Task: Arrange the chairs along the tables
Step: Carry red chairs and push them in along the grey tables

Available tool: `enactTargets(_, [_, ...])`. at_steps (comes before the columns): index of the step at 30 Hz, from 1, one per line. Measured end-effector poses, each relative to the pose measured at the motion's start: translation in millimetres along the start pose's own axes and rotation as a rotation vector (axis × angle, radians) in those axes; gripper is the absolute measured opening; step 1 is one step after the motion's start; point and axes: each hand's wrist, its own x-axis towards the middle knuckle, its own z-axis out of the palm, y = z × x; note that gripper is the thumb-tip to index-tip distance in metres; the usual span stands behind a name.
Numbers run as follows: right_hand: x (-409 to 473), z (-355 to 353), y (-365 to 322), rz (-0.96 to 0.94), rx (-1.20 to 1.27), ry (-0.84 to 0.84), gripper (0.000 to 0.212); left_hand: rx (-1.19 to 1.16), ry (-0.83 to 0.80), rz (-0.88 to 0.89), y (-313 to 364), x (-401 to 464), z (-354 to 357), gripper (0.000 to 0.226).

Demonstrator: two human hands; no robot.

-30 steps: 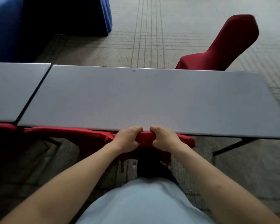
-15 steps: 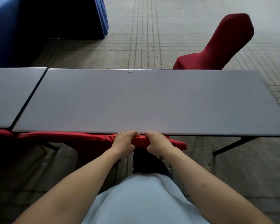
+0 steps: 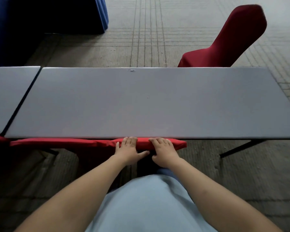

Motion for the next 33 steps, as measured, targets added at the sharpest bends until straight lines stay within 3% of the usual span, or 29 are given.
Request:
enactTargets(9, [6, 17, -4, 0.203, -0.146, -0.108, 0.098, -0.082, -0.048, -0.095, 11, 3, 4, 0.094])
enactTargets(24, [13, 28, 9, 0.155, -0.149, -0.066, 0.105, -0.092, -0.021, -0.083, 4, 12, 14, 0.093])
enactTargets(30, [11, 20, 9, 0.127, -0.16, -0.128, 0.104, -0.101, -0.003, -0.088, 2, 9, 14, 0.09])
enactTargets(33, [2, 11, 16, 0.116, -0.081, -0.151, 0.101, -0.101, 0.06, -0.089, 12, 5, 17, 0.078])
